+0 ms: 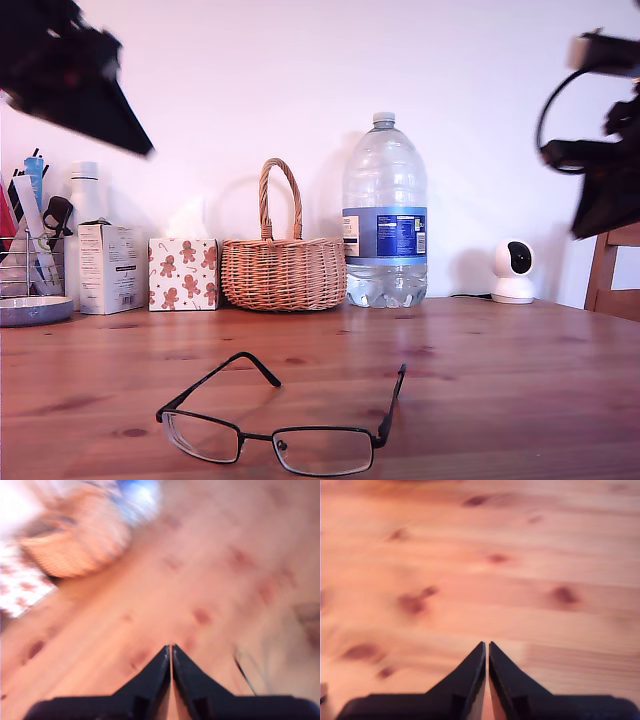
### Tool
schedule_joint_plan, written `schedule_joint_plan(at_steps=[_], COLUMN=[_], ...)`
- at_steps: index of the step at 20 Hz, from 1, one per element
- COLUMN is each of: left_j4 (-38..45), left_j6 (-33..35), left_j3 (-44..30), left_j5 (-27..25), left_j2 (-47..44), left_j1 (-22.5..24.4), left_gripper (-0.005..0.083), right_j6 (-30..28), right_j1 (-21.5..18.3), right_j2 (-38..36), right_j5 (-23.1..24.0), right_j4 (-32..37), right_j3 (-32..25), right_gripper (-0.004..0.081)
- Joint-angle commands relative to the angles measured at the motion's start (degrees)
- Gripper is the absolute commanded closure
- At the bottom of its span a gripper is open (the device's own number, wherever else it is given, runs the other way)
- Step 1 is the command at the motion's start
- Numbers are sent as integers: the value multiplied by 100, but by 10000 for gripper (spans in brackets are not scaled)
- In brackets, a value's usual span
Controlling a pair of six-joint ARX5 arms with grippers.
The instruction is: Pick up the glasses and open them, then place them back on the table
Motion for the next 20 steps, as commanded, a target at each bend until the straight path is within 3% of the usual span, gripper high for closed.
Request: schedule_joint_plan(at_steps=[1, 6, 11, 15, 20], left_j4=[162, 708, 1150, 1569, 1648], left_j6=[-177, -597, -831, -1115, -1196], left_j3=[-90, -457, -1088, -1718, -2315], left_j5=[212, 673, 925, 1019, 1016], left_j2=[-151, -586, -1469, -2280, -3136], left_j1=[356, 1346, 1974, 2253, 2269], left_gripper=[790, 790, 790, 790, 790], right_j6=[-125, -262, -254, -103, -31], right_j1=[-153, -496, -535, -483, -439], right_j2=[-326, -1104, -2039, -2815, -3676], right_j5=[13, -59, -70, -63, -15], right_j4=[98, 369, 940, 1604, 1753], right_j3=[0, -44, -560, -1191, -2065], right_gripper=[780, 780, 780, 780, 780])
